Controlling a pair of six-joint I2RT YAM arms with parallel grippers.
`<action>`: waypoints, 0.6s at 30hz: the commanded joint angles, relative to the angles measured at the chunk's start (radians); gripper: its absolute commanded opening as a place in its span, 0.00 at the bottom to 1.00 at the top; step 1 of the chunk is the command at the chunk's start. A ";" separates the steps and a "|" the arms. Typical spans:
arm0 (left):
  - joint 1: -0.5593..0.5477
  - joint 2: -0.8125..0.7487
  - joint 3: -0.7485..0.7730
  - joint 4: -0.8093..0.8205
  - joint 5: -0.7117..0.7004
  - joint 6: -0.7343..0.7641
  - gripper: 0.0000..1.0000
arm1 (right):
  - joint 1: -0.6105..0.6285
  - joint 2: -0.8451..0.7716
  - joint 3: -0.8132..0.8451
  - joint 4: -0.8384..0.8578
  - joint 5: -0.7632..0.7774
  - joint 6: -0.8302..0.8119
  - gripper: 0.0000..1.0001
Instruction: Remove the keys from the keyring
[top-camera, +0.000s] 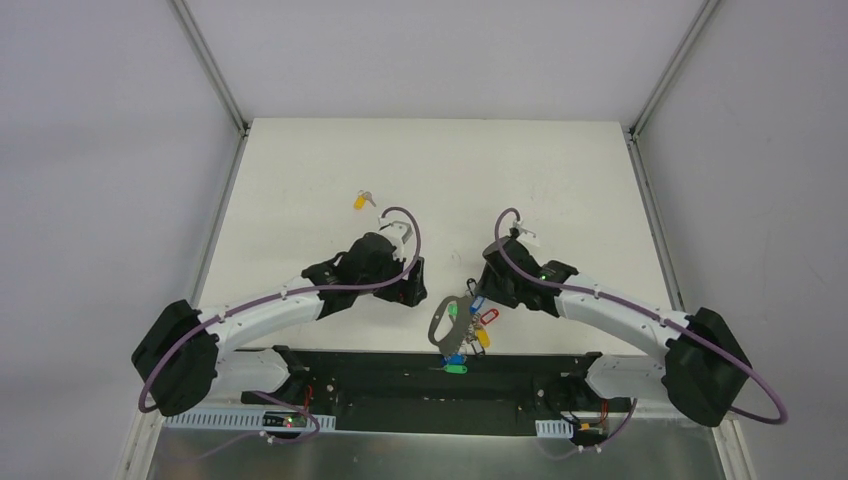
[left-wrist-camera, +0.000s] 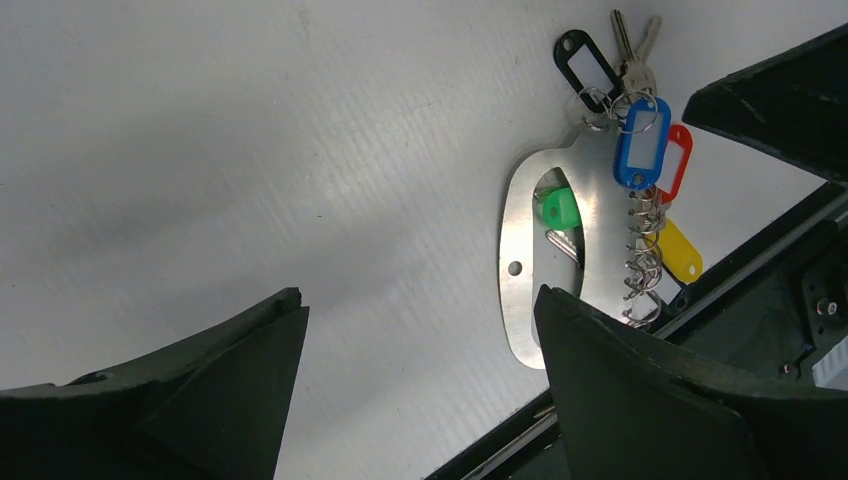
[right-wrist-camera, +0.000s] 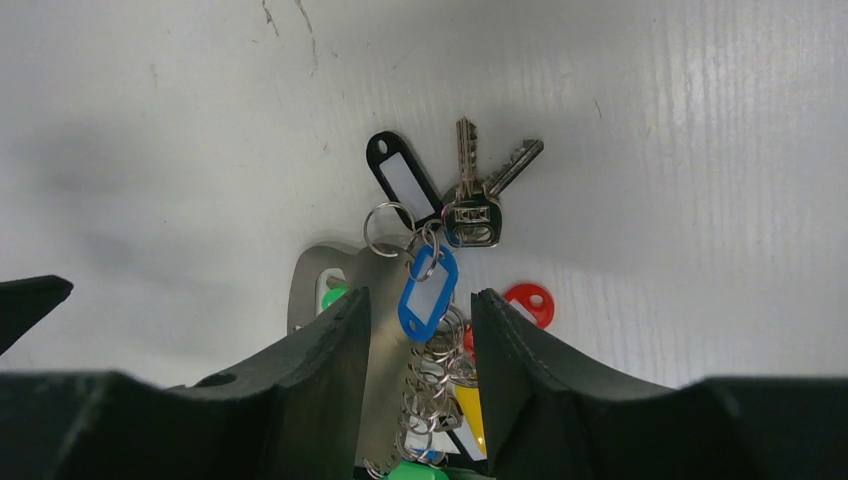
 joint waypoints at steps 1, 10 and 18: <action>0.000 -0.069 -0.048 0.079 0.002 -0.018 0.87 | 0.007 0.063 0.001 0.081 0.044 0.061 0.47; -0.001 -0.123 -0.073 0.083 -0.008 -0.005 0.86 | 0.021 0.210 0.016 0.096 0.047 0.098 0.43; 0.000 -0.122 -0.062 0.078 -0.018 0.013 0.86 | 0.035 0.090 0.014 0.161 0.019 0.045 0.00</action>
